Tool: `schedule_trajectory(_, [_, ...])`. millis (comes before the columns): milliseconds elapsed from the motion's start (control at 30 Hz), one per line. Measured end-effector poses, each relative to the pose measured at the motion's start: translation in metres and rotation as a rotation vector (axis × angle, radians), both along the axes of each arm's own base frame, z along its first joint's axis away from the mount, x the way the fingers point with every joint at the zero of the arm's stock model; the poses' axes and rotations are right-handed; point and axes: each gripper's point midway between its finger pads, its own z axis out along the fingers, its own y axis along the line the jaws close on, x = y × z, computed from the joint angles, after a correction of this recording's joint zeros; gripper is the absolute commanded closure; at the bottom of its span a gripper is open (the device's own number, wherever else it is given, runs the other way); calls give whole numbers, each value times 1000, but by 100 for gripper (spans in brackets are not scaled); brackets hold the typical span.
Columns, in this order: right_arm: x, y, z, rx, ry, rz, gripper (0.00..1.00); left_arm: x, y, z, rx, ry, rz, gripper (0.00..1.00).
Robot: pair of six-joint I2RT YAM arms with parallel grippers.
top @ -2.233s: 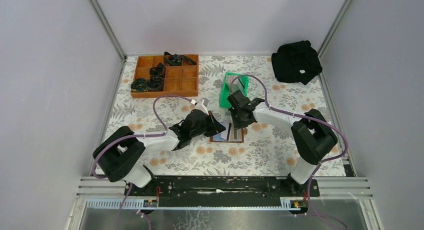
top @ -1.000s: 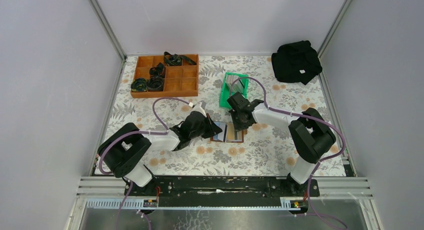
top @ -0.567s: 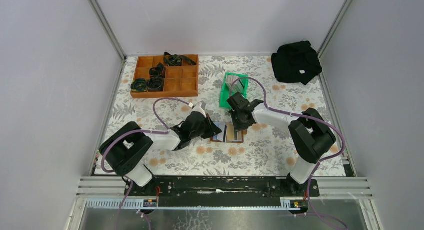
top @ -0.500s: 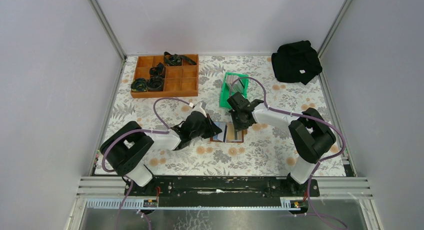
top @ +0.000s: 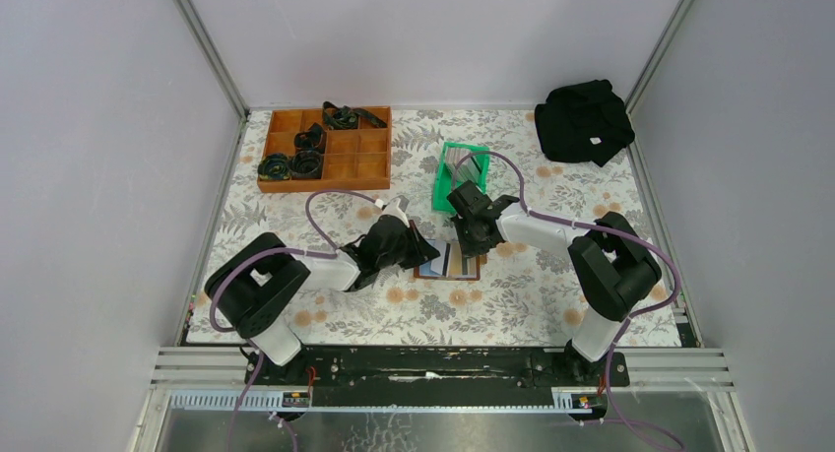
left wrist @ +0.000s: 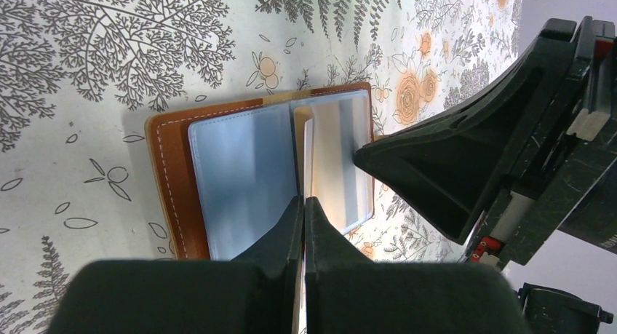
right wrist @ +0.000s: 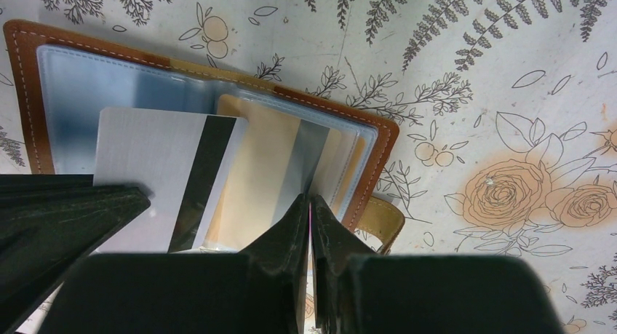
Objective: Put the credit cards into the card holder
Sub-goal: Insert the credit card into the card holder.
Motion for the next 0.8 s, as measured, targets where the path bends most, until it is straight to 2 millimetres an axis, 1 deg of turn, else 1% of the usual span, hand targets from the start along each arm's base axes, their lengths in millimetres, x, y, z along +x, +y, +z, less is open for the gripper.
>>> schedule_trajectory(533, [0, -1, -1, 7, 4, -3, 90, 6, -5, -1, -44, 9, 25, 100])
schedule_trajectory(800, [0, 0, -1, 9, 4, -3, 90, 5, -3, -4, -67, 17, 49, 100])
